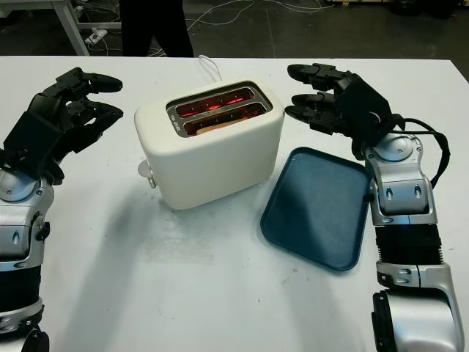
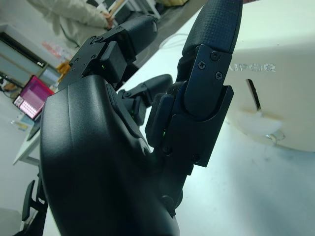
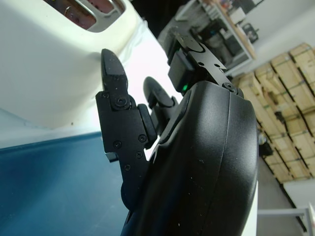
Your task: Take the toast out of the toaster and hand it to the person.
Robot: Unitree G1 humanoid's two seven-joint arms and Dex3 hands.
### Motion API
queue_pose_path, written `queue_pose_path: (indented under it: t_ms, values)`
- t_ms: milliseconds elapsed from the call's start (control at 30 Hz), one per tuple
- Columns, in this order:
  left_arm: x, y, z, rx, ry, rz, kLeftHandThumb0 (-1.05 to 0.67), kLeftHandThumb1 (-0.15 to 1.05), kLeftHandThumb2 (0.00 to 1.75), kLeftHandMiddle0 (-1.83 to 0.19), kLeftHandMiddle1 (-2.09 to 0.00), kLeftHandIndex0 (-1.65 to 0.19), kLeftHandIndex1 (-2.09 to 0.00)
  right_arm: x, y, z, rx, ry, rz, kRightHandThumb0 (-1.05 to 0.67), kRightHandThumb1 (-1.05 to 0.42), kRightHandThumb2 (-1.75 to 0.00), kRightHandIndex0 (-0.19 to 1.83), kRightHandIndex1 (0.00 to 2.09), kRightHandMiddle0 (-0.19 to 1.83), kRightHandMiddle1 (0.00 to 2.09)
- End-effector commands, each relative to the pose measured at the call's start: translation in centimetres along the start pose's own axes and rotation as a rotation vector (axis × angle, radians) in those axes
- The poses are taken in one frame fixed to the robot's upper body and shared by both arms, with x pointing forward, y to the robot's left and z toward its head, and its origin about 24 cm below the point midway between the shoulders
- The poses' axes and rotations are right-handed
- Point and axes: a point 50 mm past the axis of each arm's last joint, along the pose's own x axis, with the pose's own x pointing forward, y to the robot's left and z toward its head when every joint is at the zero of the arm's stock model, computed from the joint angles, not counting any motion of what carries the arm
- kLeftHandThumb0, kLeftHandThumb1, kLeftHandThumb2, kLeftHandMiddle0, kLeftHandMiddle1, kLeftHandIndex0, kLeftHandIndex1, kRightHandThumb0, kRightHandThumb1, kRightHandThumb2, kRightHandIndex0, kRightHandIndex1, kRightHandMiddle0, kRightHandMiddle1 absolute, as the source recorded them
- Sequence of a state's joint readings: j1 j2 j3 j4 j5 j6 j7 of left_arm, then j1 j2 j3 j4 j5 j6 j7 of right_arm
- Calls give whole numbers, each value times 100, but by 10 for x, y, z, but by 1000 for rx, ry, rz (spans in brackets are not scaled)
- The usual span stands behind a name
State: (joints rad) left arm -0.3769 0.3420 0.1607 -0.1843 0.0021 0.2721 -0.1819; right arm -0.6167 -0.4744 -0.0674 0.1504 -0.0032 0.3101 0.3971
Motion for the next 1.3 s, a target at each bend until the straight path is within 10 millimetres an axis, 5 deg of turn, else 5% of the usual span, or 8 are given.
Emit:
queue_pose_path:
  t_ms: [0, 300, 1267]
  values:
    - [-2, 1, 1, 1, -10, 5, -91, 92, 1, -41, -113, -36, -94, 0, -1, 4, -8, -27, 2, -33, -92, -7, 47, 37, 52, 2]
    - [-2, 1, 2, 0, -3, 5, -91, 92, 1, -41, -112, -36, -93, 0, -1, 5, -10, -33, 4, -32, -92, -7, 26, 79, 52, 1]
    - [1, 0, 0, -8, -13, -2, -93, 92, 1, -42, -113, -37, -95, -1, -2, 9, -7, -42, 11, -27, -92, -10, 19, 84, 51, 1]
